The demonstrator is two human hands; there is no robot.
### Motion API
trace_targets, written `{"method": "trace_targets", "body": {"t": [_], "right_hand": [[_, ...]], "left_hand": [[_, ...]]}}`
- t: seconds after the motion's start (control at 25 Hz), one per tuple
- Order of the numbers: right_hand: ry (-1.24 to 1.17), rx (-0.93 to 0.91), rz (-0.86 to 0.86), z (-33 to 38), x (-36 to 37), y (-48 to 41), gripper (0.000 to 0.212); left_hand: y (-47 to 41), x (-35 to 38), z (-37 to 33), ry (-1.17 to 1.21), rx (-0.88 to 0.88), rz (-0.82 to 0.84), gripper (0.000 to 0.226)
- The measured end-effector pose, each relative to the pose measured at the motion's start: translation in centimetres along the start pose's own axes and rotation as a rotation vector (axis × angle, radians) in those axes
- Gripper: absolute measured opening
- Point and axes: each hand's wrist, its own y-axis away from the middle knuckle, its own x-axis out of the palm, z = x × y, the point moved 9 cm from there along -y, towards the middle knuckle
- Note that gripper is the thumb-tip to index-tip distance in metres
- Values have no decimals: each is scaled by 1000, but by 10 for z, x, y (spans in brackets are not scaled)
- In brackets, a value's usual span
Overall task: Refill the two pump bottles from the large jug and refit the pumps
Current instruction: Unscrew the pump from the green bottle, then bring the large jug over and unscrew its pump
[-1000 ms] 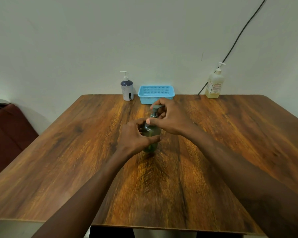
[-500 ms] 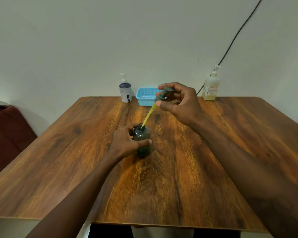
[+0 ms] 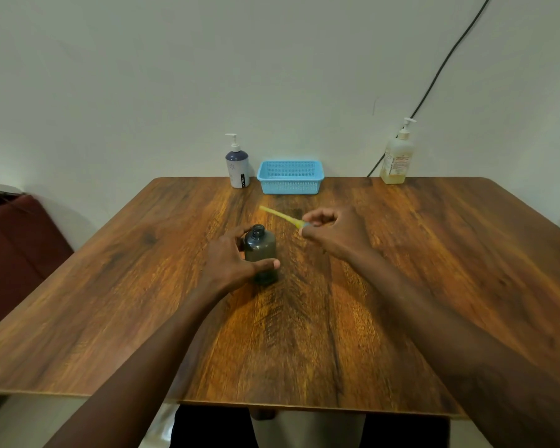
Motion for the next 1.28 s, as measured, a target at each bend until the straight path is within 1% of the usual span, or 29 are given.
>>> {"method": "trace_targets", "body": {"t": [0.08, 0.12, 0.24, 0.36, 0.56, 0.72, 0.88, 1.0, 1.08, 1.28], "right_hand": [[26, 98, 20, -28, 18, 5, 8], [56, 138, 19, -41, 24, 7, 8], [167, 224, 37, -66, 36, 15, 19], [270, 229, 53, -73, 40, 21, 23], [337, 203, 61, -71, 42, 22, 30], [225, 206, 53, -70, 33, 20, 33], [82, 169, -49, -55, 3, 6, 39], [90, 101, -170, -42, -30, -17, 64], [98, 76, -231, -40, -53, -35, 74], [23, 141, -320, -63, -104, -92, 79]], "left_hand": [[2, 2, 3, 1, -5, 15, 97], [3, 2, 4, 9, -10, 19, 103], [7, -2, 4, 35, -29, -1, 124], [8, -6, -3, 43, -15, -14, 128], [4, -12, -19, 41, 15, -9, 124], [-9, -19, -43, 27, 63, -45, 113], [-34, -15, -77, -29, 131, -66, 103], [-61, -4, -102, -96, 165, -64, 102], [-84, 7, -116, -92, 188, -59, 100], [-162, 49, -149, -105, 195, 5, 90]]}}
